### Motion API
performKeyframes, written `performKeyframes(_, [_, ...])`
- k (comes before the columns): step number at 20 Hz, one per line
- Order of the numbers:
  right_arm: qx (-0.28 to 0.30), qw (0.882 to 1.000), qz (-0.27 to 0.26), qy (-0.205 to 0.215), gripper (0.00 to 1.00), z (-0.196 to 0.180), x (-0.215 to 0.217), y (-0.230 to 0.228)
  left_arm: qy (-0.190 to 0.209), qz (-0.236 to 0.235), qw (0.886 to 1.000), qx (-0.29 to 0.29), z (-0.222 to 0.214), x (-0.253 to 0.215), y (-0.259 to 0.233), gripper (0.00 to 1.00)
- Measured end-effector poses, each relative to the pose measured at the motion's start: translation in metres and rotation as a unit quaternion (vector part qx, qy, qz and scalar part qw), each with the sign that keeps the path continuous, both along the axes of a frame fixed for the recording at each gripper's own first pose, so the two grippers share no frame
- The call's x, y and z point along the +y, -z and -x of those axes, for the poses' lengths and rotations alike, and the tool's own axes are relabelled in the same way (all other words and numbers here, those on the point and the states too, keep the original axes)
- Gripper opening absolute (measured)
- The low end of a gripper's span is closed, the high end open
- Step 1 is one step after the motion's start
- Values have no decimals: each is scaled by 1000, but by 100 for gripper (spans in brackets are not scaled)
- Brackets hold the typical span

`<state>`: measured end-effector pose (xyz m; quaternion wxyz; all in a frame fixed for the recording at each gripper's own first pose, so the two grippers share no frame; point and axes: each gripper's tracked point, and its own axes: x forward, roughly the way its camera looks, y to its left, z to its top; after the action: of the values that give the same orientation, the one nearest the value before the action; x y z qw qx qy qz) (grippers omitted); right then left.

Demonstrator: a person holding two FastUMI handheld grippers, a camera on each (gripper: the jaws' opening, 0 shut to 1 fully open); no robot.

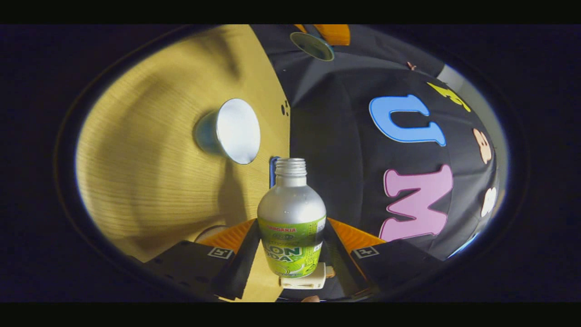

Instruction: Open the teacup lid with one hand, grasp the water bottle and pour water into the teacup with the other hand; after pouring, place the water bottle on the coaster and then close the teacup lid.

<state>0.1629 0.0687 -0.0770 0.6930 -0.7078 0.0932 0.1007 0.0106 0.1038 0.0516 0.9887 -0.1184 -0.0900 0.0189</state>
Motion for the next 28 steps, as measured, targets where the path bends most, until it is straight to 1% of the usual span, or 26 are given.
performKeyframes(3, [-1,999,45,-16,80,-2,3,0,0,7,1000,-3,0,3,-1,32])
performKeyframes(4, [1,998,56,-22,84,-5,6,3,0,10,1000,-3,1,4,-1,32])
performKeyframes(5, [3,997,68,-27,80,-6,8,5,0,12,1000,-3,1,5,-2,32])
performKeyframes(6, [2,996,83,-33,80,-6,9,4,0,14,1000,-3,1,5,0,35])
performKeyframes(8, [-4,993,111,-46,80,-5,14,0,1,18,1000,-4,2,6,-2,35])
performKeyframes(9, [-5,991,120,-52,80,-5,15,-1,1,19,1000,-4,2,6,-3,32])
performKeyframes(10, [-5,990,127,-56,80,-5,16,-1,2,20,1000,-5,2,6,-3,35])
performKeyframes(11, [-5,989,133,-58,80,-5,16,-1,2,20,1000,-5,2,6,-3,32])
performKeyframes(12, [-5,988,139,-59,76,-5,17,0,1,19,1000,-6,2,6,-4,35])
performKeyframes(13, [-5,987,146,-61,76,-5,16,-1,0,18,1000,-6,3,7,-6,35])
performKeyframes(14, [-6,986,152,-62,80,-6,16,-1,0,18,1000,-7,4,7,-5,32])
performKeyframes(15, [-7,986,157,-64,80,-6,15,-2,0,19,1000,-8,3,7,-6,32])
performKeyframes(20, [-10,981,181,-71,80,-6,17,-6,0,25,1000,-7,4,9,-6,32])
performKeyframes(21, [-12,980,186,-73,80,-6,17,-7,-1,25,1000,-7,4,9,-6,35])
performKeyframes(22, [-13,978,193,-76,80,-6,19,-8,-2,25,1000,-7,5,10,-5,32])
performKeyframes(23, [-15,976,201,-80,80,-5,19,-10,-2,26,1000,-7,5,11,-6,32])
performKeyframes(24, [-17,974,209,-83,80,-5,21,-11,-1,27,1000,-7,5,10,-5,35])
performKeyframes(27, [-17,970,224,-90,80,-4,23,-13,-1,30,1000,-7,5,11,-6,35])
performKeyframes(28, [-16,969,227,-92,80,-5,23,-14,-2,29,1000,-7,6,12,-7,32])
